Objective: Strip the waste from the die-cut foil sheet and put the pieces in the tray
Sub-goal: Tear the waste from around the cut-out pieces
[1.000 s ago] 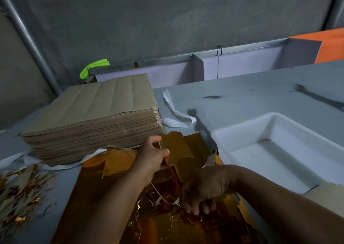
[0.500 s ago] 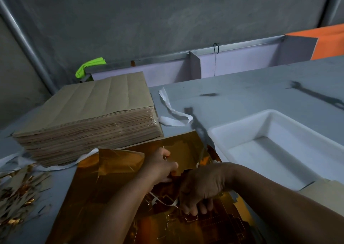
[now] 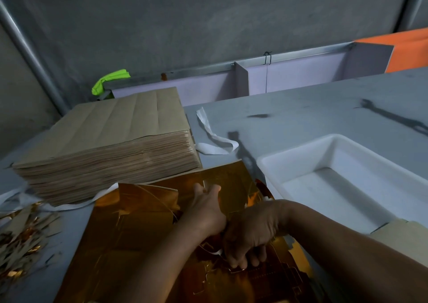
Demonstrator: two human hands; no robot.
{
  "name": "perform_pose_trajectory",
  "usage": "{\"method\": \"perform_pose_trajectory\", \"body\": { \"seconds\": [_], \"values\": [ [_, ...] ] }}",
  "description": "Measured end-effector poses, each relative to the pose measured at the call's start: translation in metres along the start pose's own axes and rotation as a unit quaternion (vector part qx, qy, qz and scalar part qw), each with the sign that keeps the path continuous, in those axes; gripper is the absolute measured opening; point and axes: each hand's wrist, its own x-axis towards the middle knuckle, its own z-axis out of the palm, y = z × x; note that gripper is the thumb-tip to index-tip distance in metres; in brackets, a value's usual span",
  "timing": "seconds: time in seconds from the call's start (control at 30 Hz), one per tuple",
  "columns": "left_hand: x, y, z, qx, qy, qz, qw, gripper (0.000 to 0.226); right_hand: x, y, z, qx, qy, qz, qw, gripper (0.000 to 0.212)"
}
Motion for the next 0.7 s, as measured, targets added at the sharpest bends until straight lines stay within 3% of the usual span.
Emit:
{"method": "perform_pose_trajectory", "body": {
  "seconds": [0.4,0.47,0.57,0.63,0.7],
  "values": [
    [0.007,0.011,0.005,-0.044,0.041,-0.010,0.998,0.085,0.008,0.008,-0.005,0.003,-0.012,0.011,1.000,0.031],
    [0.009,0.012,0.005,-0.057,0.040,-0.022,0.997,0.089,0.010,0.014,-0.005,-0.014,0.027,0.028,0.999,0.037],
    [0.012,0.013,0.004,-0.071,0.039,-0.039,0.996,0.094,0.018,0.031,-0.008,-0.063,0.151,0.126,0.978,0.063],
    [0.014,0.015,0.003,-0.080,0.037,-0.045,0.995,0.095,0.019,0.032,-0.010,-0.036,0.145,0.086,0.985,0.051],
    [0.017,0.018,0.003,-0.091,0.035,-0.052,0.994,0.095,0.015,0.021,-0.007,-0.008,0.063,0.042,0.997,0.032]
  ]
}}
